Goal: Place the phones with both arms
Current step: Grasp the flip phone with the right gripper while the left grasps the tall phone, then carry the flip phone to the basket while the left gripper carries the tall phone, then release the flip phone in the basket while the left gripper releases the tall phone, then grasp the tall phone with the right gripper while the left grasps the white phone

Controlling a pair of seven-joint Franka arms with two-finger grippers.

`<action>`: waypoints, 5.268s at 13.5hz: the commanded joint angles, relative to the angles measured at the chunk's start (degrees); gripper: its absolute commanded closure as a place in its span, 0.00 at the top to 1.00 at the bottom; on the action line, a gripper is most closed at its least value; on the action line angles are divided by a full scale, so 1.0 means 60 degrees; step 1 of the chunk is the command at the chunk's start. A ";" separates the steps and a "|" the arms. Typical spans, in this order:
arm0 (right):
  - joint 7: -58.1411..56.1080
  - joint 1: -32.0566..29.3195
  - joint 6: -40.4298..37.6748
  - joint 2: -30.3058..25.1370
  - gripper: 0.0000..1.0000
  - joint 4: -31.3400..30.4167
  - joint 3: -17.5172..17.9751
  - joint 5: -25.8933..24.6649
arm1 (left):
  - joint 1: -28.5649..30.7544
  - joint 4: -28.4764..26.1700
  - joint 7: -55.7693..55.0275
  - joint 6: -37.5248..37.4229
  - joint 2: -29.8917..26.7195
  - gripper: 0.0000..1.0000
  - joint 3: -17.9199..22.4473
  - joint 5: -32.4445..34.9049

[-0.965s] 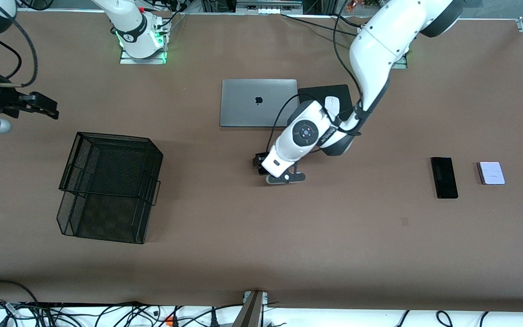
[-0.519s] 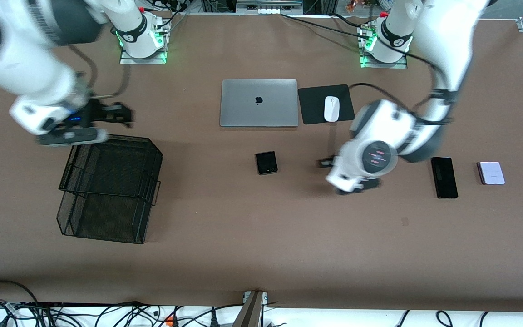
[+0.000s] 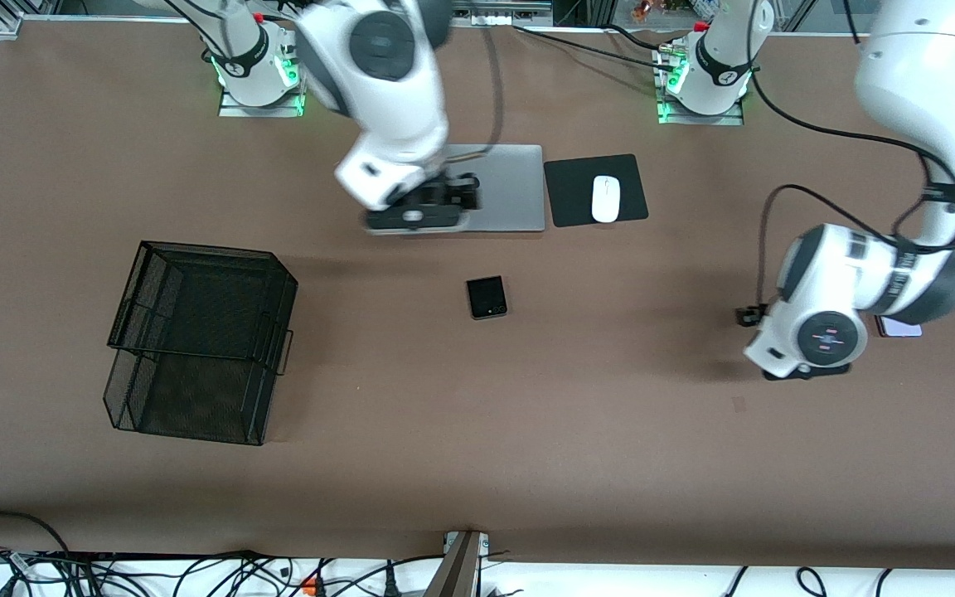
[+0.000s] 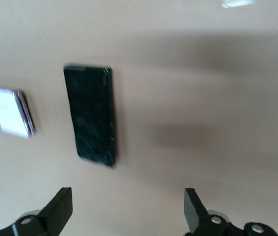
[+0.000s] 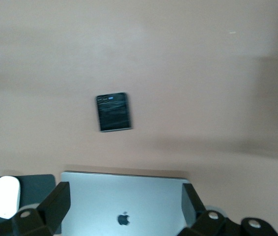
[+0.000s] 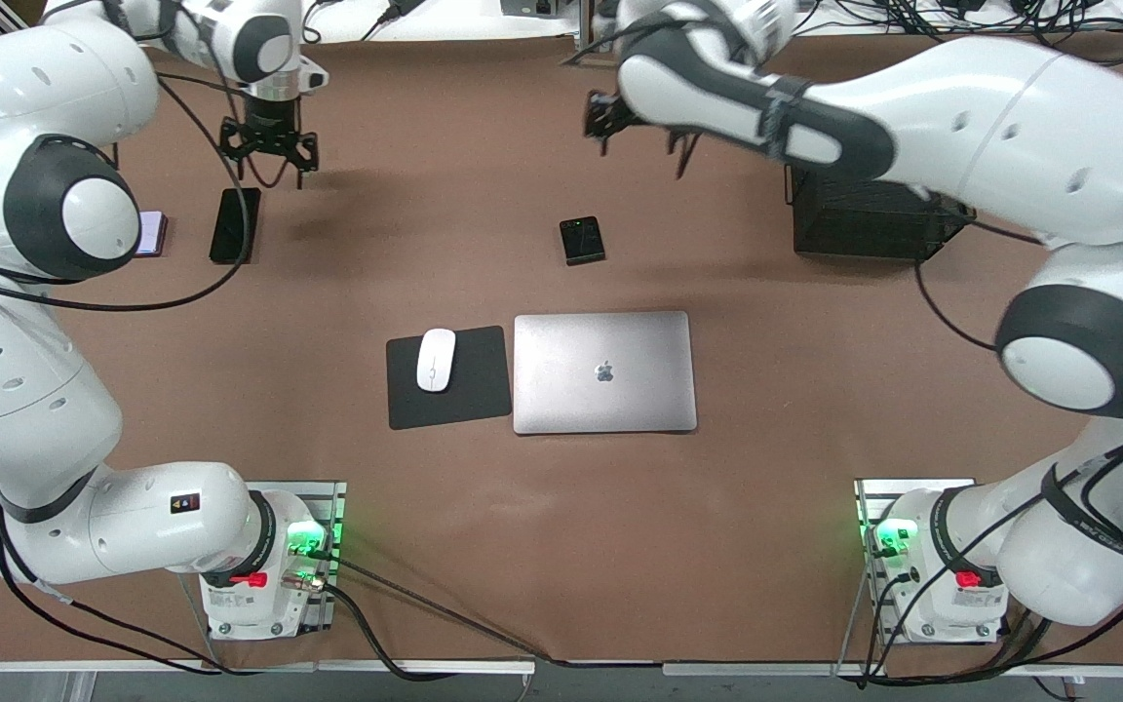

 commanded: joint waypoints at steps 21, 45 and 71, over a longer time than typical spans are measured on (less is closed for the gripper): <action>-0.2139 0.0257 0.5301 0.4546 0.27 0.0452 -0.0192 -0.0510 | 0.2820 0.0268 0.3676 0.0660 0.0601 0.30 -0.1337 -0.2053; -0.7311 -0.3449 0.2135 -0.1361 0.00 -0.5349 -0.4675 0.0968 | -0.5676 0.1154 -0.2916 0.5748 0.2315 0.99 -0.0287 -0.3958; 0.0187 0.2994 0.0640 0.2929 1.00 0.1988 -0.3737 0.1673 | 0.5380 -0.1188 0.6516 0.5023 0.0205 1.00 -0.0183 -0.1365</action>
